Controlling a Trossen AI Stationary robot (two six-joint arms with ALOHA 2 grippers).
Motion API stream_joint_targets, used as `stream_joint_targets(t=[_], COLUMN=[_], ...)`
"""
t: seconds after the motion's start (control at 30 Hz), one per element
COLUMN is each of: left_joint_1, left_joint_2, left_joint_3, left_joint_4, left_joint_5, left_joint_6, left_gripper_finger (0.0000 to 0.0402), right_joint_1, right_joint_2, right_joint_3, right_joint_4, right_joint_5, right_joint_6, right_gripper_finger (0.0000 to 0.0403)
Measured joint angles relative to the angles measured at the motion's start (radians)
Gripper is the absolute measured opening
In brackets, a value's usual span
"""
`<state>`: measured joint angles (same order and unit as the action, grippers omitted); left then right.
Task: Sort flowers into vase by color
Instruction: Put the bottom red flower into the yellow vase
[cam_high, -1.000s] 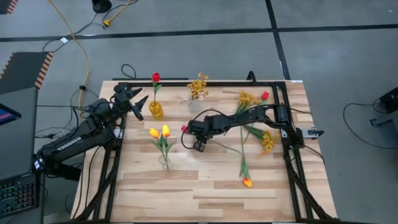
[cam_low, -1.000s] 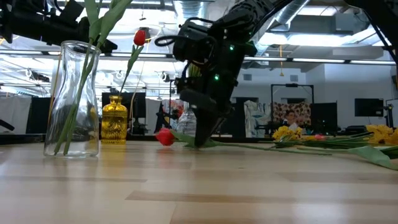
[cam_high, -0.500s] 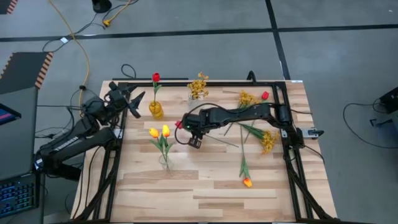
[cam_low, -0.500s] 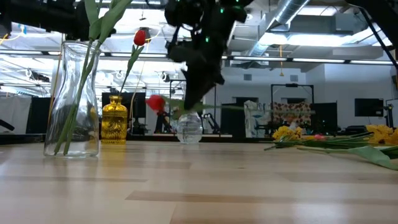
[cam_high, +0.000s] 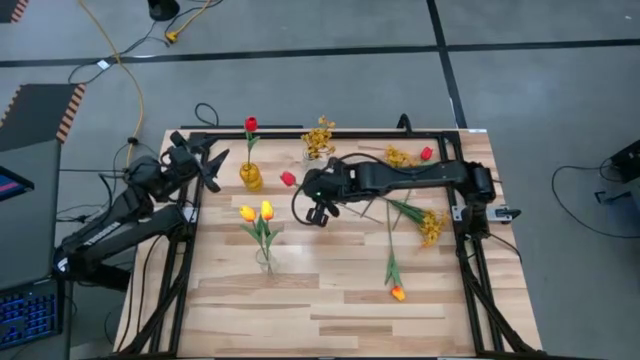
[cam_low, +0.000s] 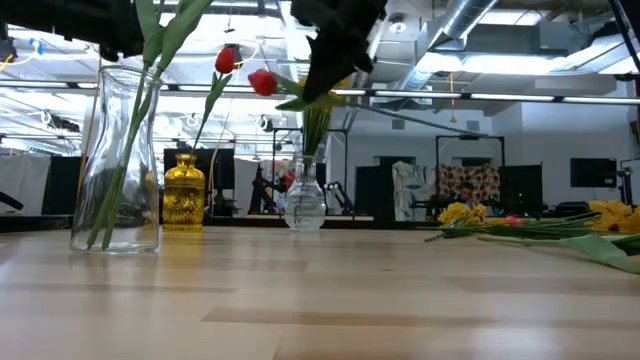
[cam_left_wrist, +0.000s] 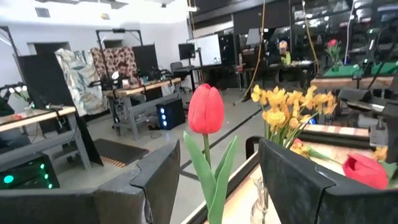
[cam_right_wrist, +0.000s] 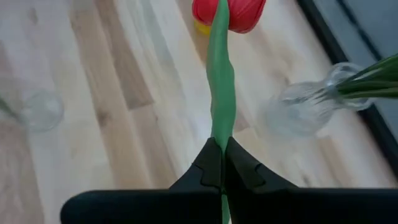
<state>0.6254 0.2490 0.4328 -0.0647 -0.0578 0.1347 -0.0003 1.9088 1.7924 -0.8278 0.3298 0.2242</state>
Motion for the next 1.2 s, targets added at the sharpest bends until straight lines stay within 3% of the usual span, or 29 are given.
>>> stream_joint_targets(t=[0.5, 0.67, 0.97, 1.2], left_joint_1=[0.000, 0.000, 0.000, -0.001], left_joint_2=[-0.099, -0.100, -0.100, -0.100], left_joint_3=[0.001, 0.001, 0.001, 0.001], left_joint_4=[-0.079, -0.077, -0.073, -0.072], left_joint_5=[0.011, 0.062, 0.063, 0.065], left_joint_6=[-0.017, -0.019, -0.035, -0.039], left_gripper_finger=[0.0206, 0.0206, 0.0206, 0.0206], right_joint_1=[-0.014, -0.016, -0.070, -0.139], right_joint_2=[-0.008, -0.008, 0.012, 0.121], right_joint_3=[0.000, 0.000, -0.001, 0.001], right_joint_4=[0.497, 0.695, 1.047, 1.370], right_joint_5=[0.015, 0.001, -0.212, -0.429], right_joint_6=[-0.231, -0.328, -0.465, -0.463], right_gripper_finger=[0.0025, 0.0025, 0.0027, 0.0025])
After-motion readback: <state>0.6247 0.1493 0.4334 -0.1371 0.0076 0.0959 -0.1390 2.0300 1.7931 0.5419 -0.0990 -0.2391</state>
